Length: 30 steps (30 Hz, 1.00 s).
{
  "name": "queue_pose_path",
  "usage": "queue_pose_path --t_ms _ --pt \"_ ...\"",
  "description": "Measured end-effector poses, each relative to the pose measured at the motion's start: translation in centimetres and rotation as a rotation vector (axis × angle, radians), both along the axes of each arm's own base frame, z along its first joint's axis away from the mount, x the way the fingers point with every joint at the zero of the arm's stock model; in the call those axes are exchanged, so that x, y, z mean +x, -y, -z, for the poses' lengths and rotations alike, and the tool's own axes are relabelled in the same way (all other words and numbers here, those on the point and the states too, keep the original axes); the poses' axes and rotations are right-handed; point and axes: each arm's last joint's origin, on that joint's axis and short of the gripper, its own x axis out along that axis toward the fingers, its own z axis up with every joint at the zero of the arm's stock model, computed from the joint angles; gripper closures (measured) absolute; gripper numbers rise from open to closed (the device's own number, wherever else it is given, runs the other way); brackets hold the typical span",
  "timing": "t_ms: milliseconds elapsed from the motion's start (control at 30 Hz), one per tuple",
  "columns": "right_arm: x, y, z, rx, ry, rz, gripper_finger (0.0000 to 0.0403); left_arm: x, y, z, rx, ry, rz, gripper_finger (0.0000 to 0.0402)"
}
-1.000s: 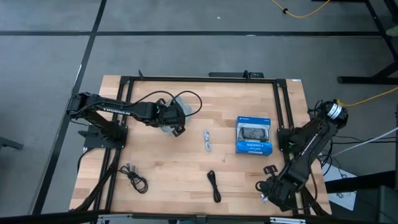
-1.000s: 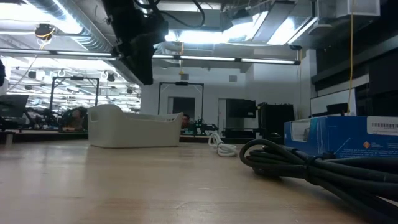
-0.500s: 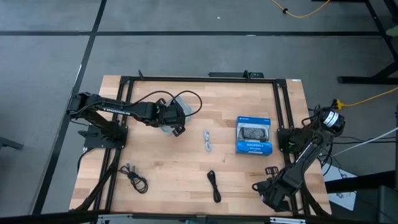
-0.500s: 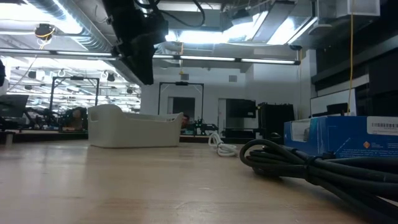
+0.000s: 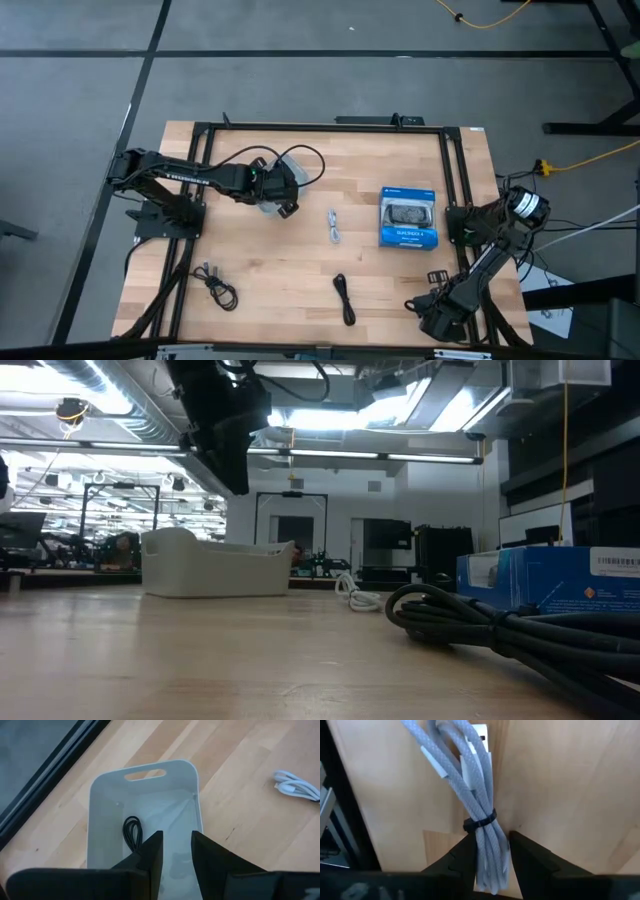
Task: Pick and place USB-C Cables
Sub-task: Put the light blue charger cable into the white bin
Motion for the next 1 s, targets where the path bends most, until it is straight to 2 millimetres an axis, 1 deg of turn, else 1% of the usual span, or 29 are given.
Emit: queue_pose_path --t_ms 100,267,400,500,567,633,767,867,1000 --pt "0.0 0.1 0.0 -0.010 -0.004 0.007 0.0311 0.0 0.0 0.0 -0.002 0.002 0.001 0.0308" --pt "0.1 0.4 -0.2 0.004 -0.005 -0.023 0.0380 0.0 0.0 0.0 -0.002 0.003 0.001 0.0308" --pt "0.2 0.6 -0.2 0.018 -0.018 -0.075 0.0380 0.0 0.0 0.0 -0.001 0.002 0.001 0.0308" --pt "0.1 1.0 -0.8 -0.021 -0.106 -0.073 0.0380 0.0 0.0 0.0 0.026 -0.017 0.024 0.0308" --pt "0.4 0.8 -1.8 -0.013 -0.136 -0.079 0.0380 0.0 0.0 -0.1 0.071 -0.036 0.041 0.0308" --pt "0.8 1.0 -2.9 -0.044 -0.160 -0.095 0.0380 -0.1 0.1 -0.2 0.112 -0.041 0.040 0.0308" --pt "2.2 0.6 -5.8 -0.078 -0.104 -0.148 0.0380 -0.2 0.4 -0.5 0.147 -0.044 0.055 0.0308" --pt "3.3 0.7 -8.2 -0.157 -0.010 -0.192 0.0380 -0.3 0.6 -0.6 0.156 -0.048 0.061 0.0308" --pt "5.1 1.0 -11.2 -0.289 0.193 -0.226 0.0380 -0.4 1.1 -0.6 0.165 -0.058 0.093 0.0308"
